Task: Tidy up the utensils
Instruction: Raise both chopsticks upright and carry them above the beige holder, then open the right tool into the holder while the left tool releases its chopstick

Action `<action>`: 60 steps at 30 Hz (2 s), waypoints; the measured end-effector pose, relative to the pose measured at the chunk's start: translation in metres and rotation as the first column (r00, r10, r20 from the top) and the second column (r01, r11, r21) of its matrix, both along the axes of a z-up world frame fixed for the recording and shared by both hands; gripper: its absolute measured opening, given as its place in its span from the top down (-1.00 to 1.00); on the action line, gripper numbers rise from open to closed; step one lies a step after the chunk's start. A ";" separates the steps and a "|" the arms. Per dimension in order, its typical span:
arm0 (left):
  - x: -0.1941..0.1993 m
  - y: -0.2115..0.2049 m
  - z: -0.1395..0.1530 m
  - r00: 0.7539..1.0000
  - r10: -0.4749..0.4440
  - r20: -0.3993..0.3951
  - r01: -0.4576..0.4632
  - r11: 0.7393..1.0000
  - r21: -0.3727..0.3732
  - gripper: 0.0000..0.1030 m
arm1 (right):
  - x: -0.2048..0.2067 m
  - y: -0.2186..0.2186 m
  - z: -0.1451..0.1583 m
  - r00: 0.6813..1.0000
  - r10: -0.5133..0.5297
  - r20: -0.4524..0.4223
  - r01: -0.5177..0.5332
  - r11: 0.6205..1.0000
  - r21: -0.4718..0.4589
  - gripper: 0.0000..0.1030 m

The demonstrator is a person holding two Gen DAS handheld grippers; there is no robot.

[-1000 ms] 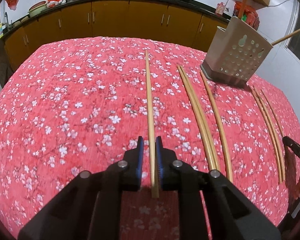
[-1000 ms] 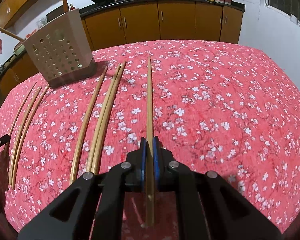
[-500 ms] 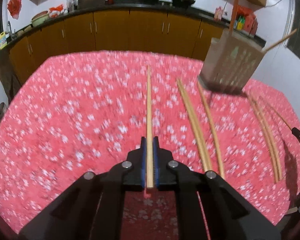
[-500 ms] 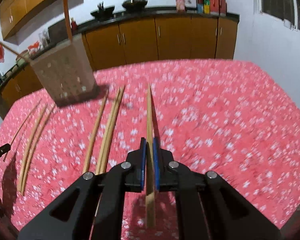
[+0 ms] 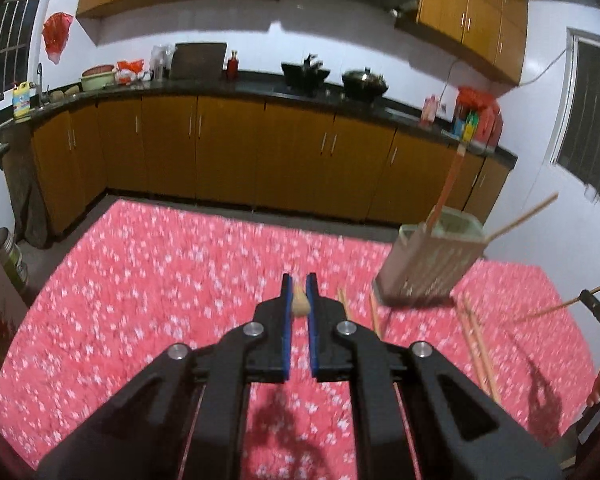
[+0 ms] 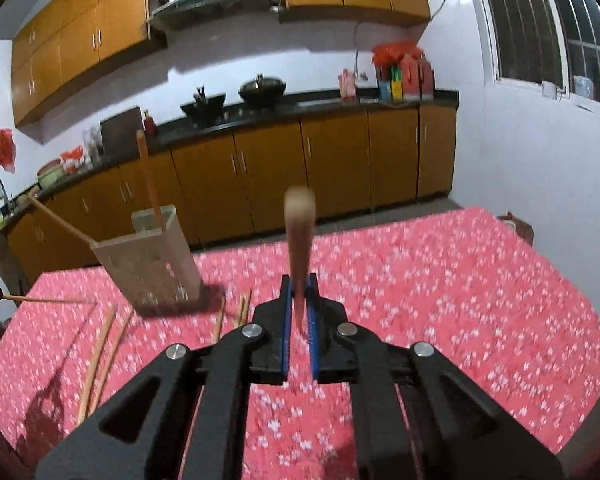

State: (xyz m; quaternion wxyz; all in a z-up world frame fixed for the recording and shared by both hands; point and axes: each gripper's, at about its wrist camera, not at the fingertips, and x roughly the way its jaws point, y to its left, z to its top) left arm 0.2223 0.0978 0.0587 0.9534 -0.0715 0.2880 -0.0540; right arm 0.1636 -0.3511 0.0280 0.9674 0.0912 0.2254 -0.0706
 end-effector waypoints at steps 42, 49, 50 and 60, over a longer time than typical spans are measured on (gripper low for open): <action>0.019 -0.125 0.175 0.905 -0.121 0.409 0.150 0.988 -0.039 0.86 | 0.069 0.083 0.108 0.939 0.236 0.250 -0.248 0.969 0.019 0.85; 0.049 -0.142 0.145 0.911 -0.115 0.396 0.126 0.992 -0.003 0.86 | 0.091 0.088 0.087 0.948 0.254 0.190 -0.264 0.964 0.028 0.85; 0.052 -0.145 0.140 0.914 -0.115 0.388 0.125 0.992 0.001 0.86 | 0.092 0.090 0.084 0.949 0.258 0.183 -0.267 0.963 0.027 0.85; 0.085 -0.147 0.098 0.952 -0.112 0.286 0.124 0.992 -0.024 0.85 | 0.100 0.100 0.066 0.954 0.275 0.117 -0.279 0.960 0.011 0.85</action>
